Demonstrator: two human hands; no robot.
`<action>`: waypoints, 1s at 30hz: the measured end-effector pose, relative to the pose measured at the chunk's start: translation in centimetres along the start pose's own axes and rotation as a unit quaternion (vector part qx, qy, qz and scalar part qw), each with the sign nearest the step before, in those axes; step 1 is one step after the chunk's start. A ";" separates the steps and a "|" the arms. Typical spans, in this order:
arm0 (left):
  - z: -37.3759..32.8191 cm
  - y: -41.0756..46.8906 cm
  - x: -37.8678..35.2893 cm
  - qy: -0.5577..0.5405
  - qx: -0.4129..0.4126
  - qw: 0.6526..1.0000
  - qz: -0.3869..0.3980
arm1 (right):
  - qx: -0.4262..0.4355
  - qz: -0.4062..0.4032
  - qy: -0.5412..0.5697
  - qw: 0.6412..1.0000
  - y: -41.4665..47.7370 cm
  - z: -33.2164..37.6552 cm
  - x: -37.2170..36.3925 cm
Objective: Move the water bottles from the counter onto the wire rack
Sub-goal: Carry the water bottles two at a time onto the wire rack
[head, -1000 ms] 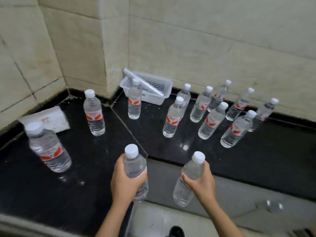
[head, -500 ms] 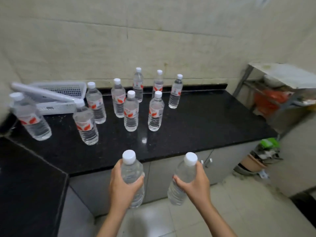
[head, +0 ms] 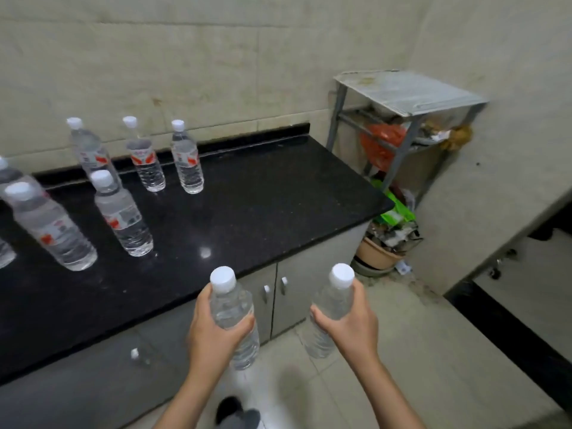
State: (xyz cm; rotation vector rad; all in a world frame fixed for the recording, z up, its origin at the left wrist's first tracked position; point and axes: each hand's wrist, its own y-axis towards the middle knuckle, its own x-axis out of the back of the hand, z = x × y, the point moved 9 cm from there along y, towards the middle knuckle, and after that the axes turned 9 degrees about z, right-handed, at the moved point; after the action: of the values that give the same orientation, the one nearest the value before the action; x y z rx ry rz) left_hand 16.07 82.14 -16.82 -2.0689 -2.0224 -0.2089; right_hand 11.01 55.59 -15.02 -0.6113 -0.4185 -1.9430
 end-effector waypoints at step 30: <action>-20.7 18.5 -55.9 0.015 -0.154 0.925 0.348 | -0.180 -0.267 -0.046 0.946 23.8 -20.8 36.3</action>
State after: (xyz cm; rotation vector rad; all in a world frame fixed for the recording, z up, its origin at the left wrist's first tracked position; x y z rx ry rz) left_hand 34.15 22.51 -13.24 -2.8013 -1.1684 -0.4341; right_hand 14.66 7.83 -10.14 -0.8951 -0.3055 -2.5482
